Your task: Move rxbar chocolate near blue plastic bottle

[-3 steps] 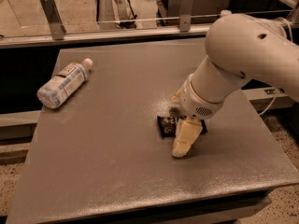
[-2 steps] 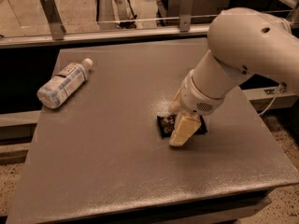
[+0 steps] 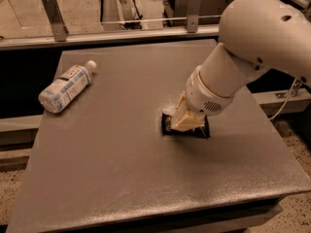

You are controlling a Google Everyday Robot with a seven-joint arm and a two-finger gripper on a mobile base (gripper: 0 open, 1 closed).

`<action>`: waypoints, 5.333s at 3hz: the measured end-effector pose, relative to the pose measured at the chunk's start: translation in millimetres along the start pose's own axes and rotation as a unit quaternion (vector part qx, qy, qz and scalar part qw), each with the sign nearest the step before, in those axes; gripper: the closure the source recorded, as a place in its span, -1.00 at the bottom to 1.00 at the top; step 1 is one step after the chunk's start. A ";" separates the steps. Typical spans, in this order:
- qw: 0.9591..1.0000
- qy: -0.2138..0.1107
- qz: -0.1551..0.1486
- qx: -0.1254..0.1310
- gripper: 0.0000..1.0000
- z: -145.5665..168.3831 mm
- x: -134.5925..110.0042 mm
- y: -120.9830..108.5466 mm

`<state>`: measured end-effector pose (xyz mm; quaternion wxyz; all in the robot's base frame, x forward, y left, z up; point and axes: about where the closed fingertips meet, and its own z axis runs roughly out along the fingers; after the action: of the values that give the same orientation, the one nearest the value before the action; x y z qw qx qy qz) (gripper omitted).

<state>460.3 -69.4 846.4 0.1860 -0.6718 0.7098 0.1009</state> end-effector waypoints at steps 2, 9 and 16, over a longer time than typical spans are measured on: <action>1.000 -0.012 -0.001 0.003 0.67 -17.9 -8.0 1.9; 0.999 -0.007 0.029 -0.037 -0.63 24.9 12.0 10.9; 0.999 -0.048 0.015 0.001 0.19 -21.9 -11.9 -3.6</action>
Offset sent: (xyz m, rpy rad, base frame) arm 0.0024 -0.0089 0.0413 0.0343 -0.0341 -0.0176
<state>461.3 -67.4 871.5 0.2191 -0.6554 0.7100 0.1357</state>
